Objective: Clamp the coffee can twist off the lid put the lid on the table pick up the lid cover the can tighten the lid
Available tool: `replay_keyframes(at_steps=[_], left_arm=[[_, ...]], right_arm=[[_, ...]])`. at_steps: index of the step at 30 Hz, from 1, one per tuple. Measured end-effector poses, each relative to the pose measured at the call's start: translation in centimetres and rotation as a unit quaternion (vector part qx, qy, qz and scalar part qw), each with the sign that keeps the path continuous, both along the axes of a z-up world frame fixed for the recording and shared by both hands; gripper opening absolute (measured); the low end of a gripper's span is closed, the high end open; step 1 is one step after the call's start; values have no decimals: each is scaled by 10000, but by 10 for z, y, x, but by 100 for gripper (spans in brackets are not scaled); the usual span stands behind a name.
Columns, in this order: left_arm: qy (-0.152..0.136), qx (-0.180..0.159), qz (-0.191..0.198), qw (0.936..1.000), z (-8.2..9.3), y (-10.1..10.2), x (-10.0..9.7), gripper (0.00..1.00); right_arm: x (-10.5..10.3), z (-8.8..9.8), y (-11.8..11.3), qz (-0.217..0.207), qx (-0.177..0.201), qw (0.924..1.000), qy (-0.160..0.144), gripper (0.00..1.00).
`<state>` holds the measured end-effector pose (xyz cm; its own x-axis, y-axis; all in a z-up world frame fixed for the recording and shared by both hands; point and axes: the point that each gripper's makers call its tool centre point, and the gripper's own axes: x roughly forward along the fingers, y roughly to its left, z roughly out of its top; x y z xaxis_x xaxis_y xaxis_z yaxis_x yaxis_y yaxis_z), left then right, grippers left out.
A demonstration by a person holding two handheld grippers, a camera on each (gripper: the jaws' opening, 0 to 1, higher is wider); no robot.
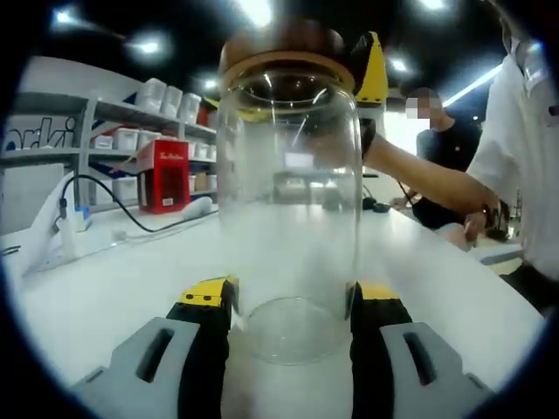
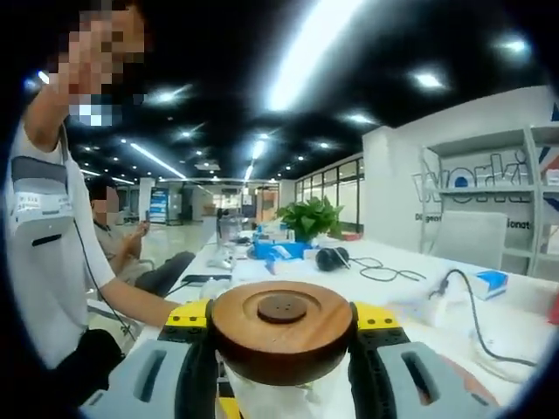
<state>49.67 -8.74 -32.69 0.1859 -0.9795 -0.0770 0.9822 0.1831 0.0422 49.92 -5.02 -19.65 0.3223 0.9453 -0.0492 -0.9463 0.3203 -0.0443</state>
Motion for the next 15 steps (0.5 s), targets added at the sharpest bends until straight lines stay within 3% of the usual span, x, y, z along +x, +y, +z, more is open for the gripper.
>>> replay_keyframes(at_steps=[15], left_arm=[[6, -1, -16, 10000, -1, 1, 4, 46]], right_arm=[[-4, 0, 1, 604, 56, 9982, 21, 55]])
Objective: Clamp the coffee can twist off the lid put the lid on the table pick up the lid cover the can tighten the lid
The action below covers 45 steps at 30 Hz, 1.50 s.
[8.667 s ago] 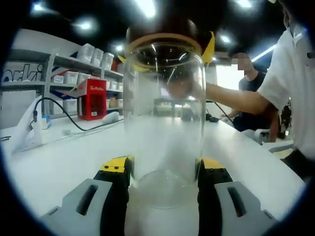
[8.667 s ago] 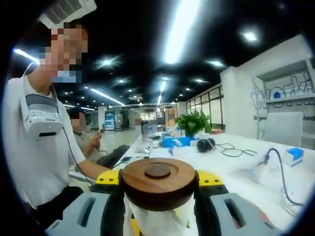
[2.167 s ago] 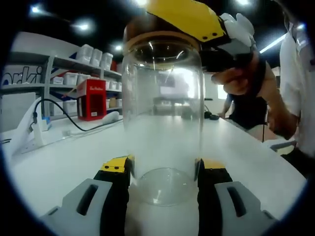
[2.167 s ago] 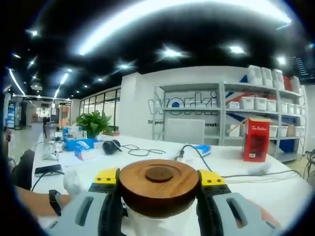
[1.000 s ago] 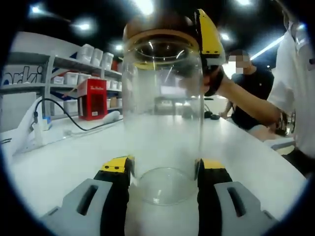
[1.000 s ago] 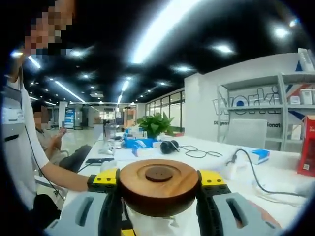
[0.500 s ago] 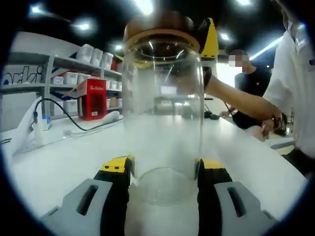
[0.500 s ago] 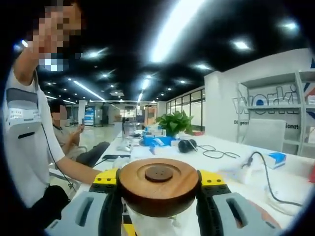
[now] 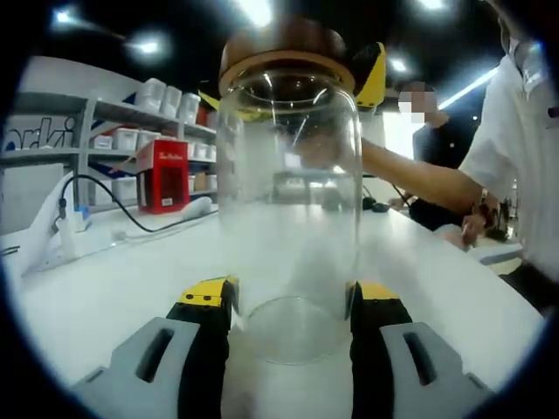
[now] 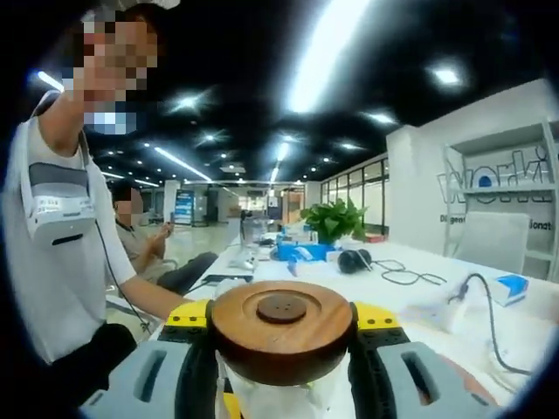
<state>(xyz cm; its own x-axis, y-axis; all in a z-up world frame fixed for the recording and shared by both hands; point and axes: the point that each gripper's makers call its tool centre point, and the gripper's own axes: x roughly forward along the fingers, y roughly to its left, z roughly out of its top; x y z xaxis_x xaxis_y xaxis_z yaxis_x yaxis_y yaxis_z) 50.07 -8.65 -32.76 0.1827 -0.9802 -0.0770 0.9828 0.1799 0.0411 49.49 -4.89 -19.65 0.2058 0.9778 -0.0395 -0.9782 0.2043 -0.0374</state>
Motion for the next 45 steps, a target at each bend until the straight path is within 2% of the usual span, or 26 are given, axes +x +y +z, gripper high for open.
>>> replay_keyframes(at_steps=[11, 22, 25, 26, 27, 30, 33, 38, 40, 41, 43, 45], left_arm=[[-1, 2, -12, 10000, 0, 1, 1, 46], [-3, 3, -45, 10000, 0, -1, -3, 46], [-7, 2, -52, 10000, 1, -2, -4, 46], [0, 1, -62, 10000, 1, -2, -5, 46], [-2, 1, -65, 10000, 1, -2, -5, 46], [-3, -1, -66, 10000, 1, -3, -6, 46], [-6, 0, -64, 10000, 1, -3, -8, 46], [-3, 3, -63, 10000, 2, -3, -8, 46], [-5, 4, -59, 10000, 2, -3, -8, 46], [-4, 3, -59, 10000, 2, -3, -8, 46], [-3, 2, -58, 10000, 1, -3, -7, 46], [-2, 1, -59, 10000, 1, -3, -7, 46]], right_arm=[[-3, 0, 3, 390, -150, 9991, 1, 55], [-4, -1, 2, 474, -44, 9988, 103, 56], [-1, -3, 0, 480, -45, 9987, 135, 63], [-4, -2, -1, 575, 58, 9980, 266, 66], [-5, 0, -1, 598, 100, 9978, 276, 68], [-3, 1, -2, 500, 61, 9985, 213, 70], [0, 12, -11, 258, 128, 9995, 88, 69], [1, 43, -31, -555, 372, 9975, -248, 68], [3, 54, -38, -1177, 275, 9915, -477, 64], [4, 58, -39, -1458, 290, 9876, -496, 62], [8, 62, -41, -2069, 266, 9769, -462, 60], [5, 63, -38, -2417, 325, 9692, -346, 61]])
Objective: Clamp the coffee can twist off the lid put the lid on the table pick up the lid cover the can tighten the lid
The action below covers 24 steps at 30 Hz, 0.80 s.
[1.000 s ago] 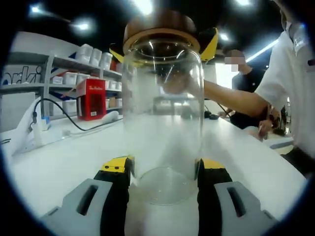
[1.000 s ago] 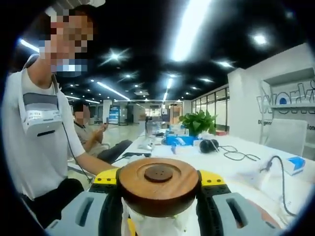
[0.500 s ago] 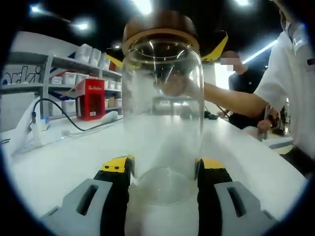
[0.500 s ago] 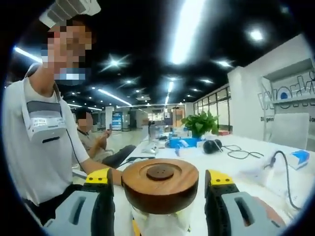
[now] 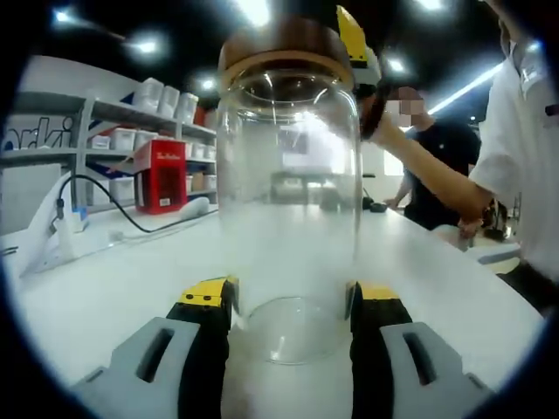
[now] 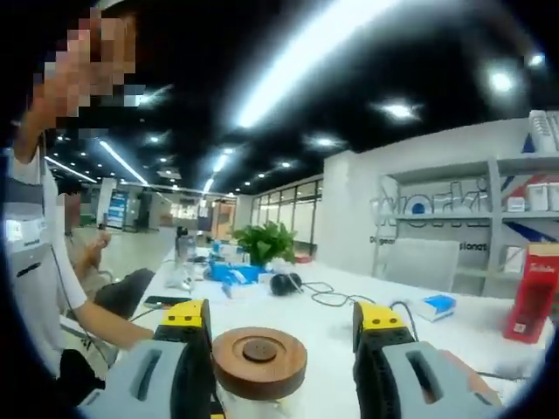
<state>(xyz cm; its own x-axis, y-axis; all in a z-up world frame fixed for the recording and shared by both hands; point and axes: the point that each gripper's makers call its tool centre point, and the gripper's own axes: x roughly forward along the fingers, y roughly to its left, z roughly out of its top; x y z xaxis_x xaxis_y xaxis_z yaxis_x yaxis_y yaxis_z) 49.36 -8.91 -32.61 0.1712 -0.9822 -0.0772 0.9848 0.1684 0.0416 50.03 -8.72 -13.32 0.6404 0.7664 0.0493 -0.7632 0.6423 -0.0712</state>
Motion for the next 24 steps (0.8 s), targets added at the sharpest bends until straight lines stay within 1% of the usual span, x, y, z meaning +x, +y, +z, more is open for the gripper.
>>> replay_keyframes(at_steps=[1, 2, 4, 6, 7, 8, 9, 10, 12, 14, 17, 19, 20, 21, 23, 24], left_arm=[[1, -1, -2, 10000, 0, 0, 0, 46], [5, -3, -9, 10000, 0, 0, 0, 46], [7, -3, -14, 10000, 0, 0, 0, 46], [7, -2, -11, 10000, 0, 0, 0, 46], [7, -2, -9, 10000, 0, 0, 0, 46], [6, 0, -4, 10000, 0, 0, 0, 46], [6, 3, 2, 10000, 0, 0, 0, 46], [6, 3, 4, 10000, 0, 0, 0, 46], [9, 2, 2, 10000, 0, 0, 1, 46], [8, 0, -1, 10000, 0, 1, 1, 46], [8, 1, -2, 10000, -1, 1, 2, 46], [8, 3, -4, 10000, -1, 1, 2, 46], [6, 5, -1, 10000, -1, 1, 2, 46], [4, 7, 0, 10000, -1, 1, 2, 46], [3, 9, 3, 10000, -1, 1, 2, 46], [4, 9, 4, 10000, -1, 1, 2, 46]], right_arm=[[0, 1, 0, -273, 83, 9996, 5, 60], [0, 0, -2, -602, 113, 9981, 73, 59], [-4, 0, 0, -1058, 257, 9940, 95, 59], [-8, -3, 5, -1475, 396, 9879, 279, 59], [-9, -6, 5, -1631, 393, 9852, 363, 59], [-9, -11, 4, -1955, 335, 9789, 484, 59], [-8, -14, 0, -2262, 316, 9721, 539, 60], [-6, -15, -5, -2609, 270, 9637, 494, 61], [-7, -14, -11, -3177, 244, 9473, 336, 61], [-10, -17, -14, -3598, 205, 9324, 287, 60], [-14, -19, -6, -3790, 296, 9245, 294, 60], [-14, -23, 0, -3884, 189, 9209, 279, 60], [-15, -24, 1, -3946, 203, 9182, 274, 60], [-15, -26, -1, -4059, 183, 9133, 273, 60], [-16, -28, -4, -4324, 187, 9012, 227, 60], [-16, -28, -2, -4348, 154, 9002, 195, 60]])
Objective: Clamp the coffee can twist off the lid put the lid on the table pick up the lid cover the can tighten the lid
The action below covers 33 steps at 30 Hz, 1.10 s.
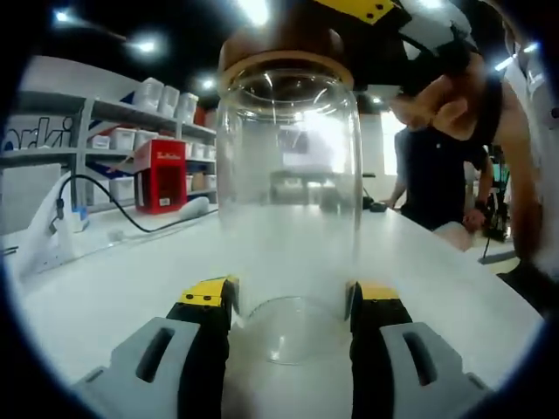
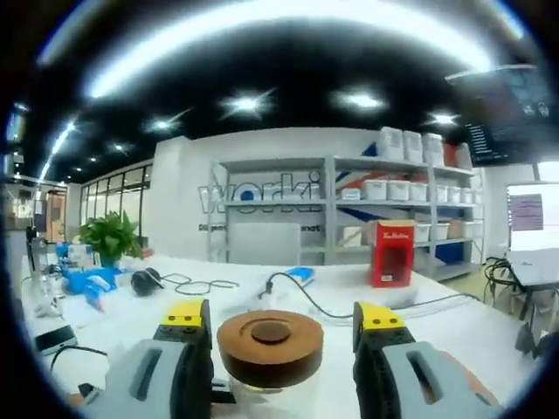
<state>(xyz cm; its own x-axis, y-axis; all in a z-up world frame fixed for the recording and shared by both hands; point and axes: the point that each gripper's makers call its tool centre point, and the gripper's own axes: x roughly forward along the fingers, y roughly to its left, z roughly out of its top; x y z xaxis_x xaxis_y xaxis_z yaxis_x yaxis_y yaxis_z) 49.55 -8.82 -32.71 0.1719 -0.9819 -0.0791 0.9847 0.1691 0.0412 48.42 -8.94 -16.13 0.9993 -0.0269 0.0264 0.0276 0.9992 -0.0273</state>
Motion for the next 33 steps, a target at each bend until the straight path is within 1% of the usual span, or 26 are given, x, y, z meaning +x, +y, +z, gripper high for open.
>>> replay_keyframes(at_steps=[1, 6, 7, 9, 13, 15, 18, 23, 30, 33], left_arm=[[0, 1, 1, 10000, 0, 0, 0, 46], [-1, 0, 2, 10000, 0, 0, 0, 46], [-2, 1, 2, 10000, 0, 0, 1, 46], [-2, 2, 0, 10000, 0, 0, 0, 46], [-3, 2, -8, 10000, 0, -1, 1, 46], [-3, 3, -10, 10000, 0, -1, 2, 46], [-4, 3, -10, 10000, 0, -1, 2, 46], [-6, 4, -10, 10000, -1, 0, 3, 46], [-8, 5, -14, 10000, -1, 0, 2, 46], [-8, 4, -14, 10000, -1, 0, 2, 46]], right_arm=[[1, -1, 2, -69, -79, 9999, -10, 60], [8, -6, 16, -139, -324, 9994, 68, 60], [10, -7, 15, -203, -368, 9991, 105, 61], [12, -5, 12, -345, -420, 9985, 79, 61], [11, -3, 6, -563, -344, 9978, 22, 61], [10, -2, 6, -595, -275, 9978, -15, 61], [11, -9, 7, -578, -213, 9981, 54, 60], [16, -20, 6, -601, -243, 9976, 224, 60], [19, -19, 6, -635, -291, 9974, 190, 59], [21, -23, 7, -632, -278, 9973, 237, 58]])
